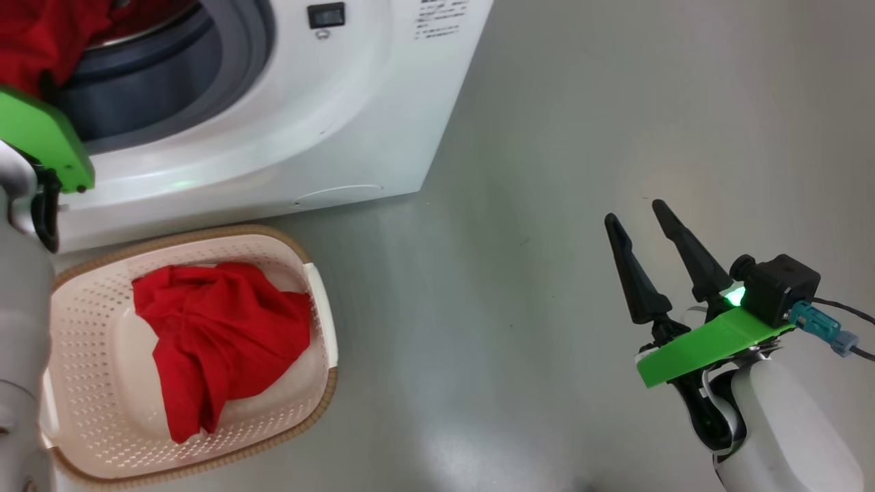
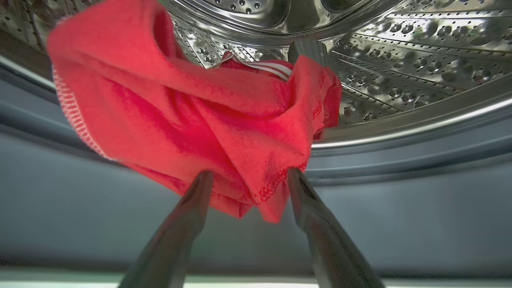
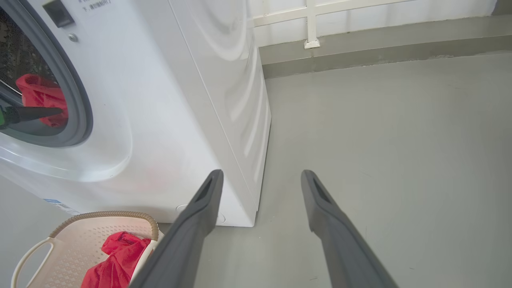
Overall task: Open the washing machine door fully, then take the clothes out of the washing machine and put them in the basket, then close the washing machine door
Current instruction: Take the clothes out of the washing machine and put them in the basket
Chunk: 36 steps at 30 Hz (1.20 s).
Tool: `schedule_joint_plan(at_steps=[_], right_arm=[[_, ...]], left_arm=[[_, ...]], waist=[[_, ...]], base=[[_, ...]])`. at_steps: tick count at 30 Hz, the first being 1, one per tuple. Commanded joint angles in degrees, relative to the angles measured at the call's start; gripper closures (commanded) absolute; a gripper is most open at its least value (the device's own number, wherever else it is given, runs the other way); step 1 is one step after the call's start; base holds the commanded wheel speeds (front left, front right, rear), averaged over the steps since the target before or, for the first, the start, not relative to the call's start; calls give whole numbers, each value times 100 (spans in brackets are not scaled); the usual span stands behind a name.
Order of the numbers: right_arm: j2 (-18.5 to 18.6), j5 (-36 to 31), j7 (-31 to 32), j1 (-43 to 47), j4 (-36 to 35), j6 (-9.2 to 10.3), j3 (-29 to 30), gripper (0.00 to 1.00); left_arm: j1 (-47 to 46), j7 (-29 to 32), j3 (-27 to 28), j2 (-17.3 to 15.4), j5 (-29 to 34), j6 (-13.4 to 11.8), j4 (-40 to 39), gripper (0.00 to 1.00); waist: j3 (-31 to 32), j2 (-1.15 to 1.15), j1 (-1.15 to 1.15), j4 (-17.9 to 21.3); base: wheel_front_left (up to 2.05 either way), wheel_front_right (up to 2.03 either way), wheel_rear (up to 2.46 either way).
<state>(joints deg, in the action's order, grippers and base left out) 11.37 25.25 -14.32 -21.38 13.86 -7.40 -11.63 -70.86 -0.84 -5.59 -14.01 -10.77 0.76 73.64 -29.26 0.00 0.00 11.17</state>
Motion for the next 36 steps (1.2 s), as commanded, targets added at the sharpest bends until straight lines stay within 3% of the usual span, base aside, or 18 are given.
schedule_joint_plan(at_steps=[1, 4, 5, 7, 8, 16, 25, 29, 36], right_arm=[[1, -11, -68, 16, -109, -9, -120, 0], [-15, -4, -68, -3, -108, -9, -143, 0], [-20, -3, -68, -5, -109, -9, -135, 0], [-25, -1, -68, 1, -110, -9, -121, 0], [-27, -2, -68, 10, -111, -9, -112, 0], [5, -28, -68, 122, -67, -9, -7, 0], [84, -69, -68, 311, -56, -9, 149, 0], [137, -80, -68, 464, -50, -9, 219, 0], [231, -92, -68, 749, -92, -9, 410, 0]], left_arm=[[-111, -34, 54, -299, -35, -42, -87, 0], [-120, -63, 43, -358, -50, -73, -58, 0], [-120, -72, 24, -379, -37, -101, -50, 19], [-120, -107, 22, -393, -57, -113, -38, 84], [-120, -130, 18, -393, -66, -116, -33, 100], [-21, -580, 42, -213, -227, -8, -11, 100], [473, -1363, 254, 132, -610, 317, -192, 100], [846, -1410, 335, 261, -696, 409, -679, 100], [1876, -1414, 549, 517, -667, 491, -2246, 100]], waist=[[-33, 0, 0, 57], [-44, 0, 0, 118], [-48, 0, 0, 131], [-48, 0, 0, 146], [-46, 0, 0, 146], [139, 0, 0, -34], [637, 0, 0, -447], [843, 0, 0, -625], [1148, 0, 0, -925]], base=[[0, 0, 0], [0, 0, 0], [0, 0, 0], [0, 0, 0], [0, 0, 0], [0, 0, 0], [0, 0, 0], [0, 0, 0], [0, 0, 0]])
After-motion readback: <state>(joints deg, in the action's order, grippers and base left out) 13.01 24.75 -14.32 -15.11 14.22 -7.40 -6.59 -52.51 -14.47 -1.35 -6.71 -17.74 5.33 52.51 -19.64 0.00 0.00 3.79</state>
